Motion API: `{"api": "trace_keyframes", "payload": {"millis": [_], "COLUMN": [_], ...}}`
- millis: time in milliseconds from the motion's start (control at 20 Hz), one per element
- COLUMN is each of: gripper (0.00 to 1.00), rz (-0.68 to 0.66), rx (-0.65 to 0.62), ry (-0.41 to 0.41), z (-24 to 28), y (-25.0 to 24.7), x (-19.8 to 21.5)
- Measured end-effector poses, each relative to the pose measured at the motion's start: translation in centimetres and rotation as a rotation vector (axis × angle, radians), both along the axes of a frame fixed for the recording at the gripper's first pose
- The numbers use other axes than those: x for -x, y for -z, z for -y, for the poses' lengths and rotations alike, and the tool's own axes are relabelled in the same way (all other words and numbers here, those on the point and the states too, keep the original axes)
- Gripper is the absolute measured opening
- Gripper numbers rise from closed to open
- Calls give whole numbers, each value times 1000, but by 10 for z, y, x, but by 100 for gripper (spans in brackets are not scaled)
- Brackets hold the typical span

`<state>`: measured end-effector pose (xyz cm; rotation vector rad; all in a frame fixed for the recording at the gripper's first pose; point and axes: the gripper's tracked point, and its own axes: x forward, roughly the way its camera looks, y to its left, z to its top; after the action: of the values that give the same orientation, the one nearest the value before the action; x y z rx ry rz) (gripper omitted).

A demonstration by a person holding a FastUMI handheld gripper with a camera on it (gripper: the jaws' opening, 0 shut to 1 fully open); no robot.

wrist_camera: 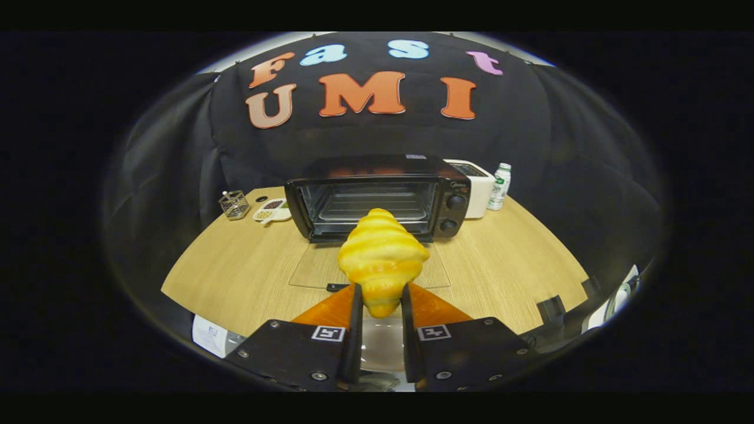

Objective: Open the toaster oven, put the food inside, and close the toaster oven door.

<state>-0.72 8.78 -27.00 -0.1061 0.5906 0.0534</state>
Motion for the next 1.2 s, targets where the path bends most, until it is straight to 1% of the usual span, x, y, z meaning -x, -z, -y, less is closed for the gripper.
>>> {"api": "trace_keyframes", "payload": {"millis": [250, 400, 550, 650, 850, 950, 1200], "gripper": [30, 30, 30, 30, 30, 30, 30], "rz": [-23, -55, -62, -81, -113, -116, -113], "rx": [-7, -18, -63, -114, -264, -347, -504], "ry": [-38, -38, -35, -31, -10, 5, 12], "z": [-12, -14, -21, -26, -37, -42, -58], "y": [7, 18, 23, 29, 42, 44, 45], "x": [-40, -61, -85, -99, -121, -131, -154]}}
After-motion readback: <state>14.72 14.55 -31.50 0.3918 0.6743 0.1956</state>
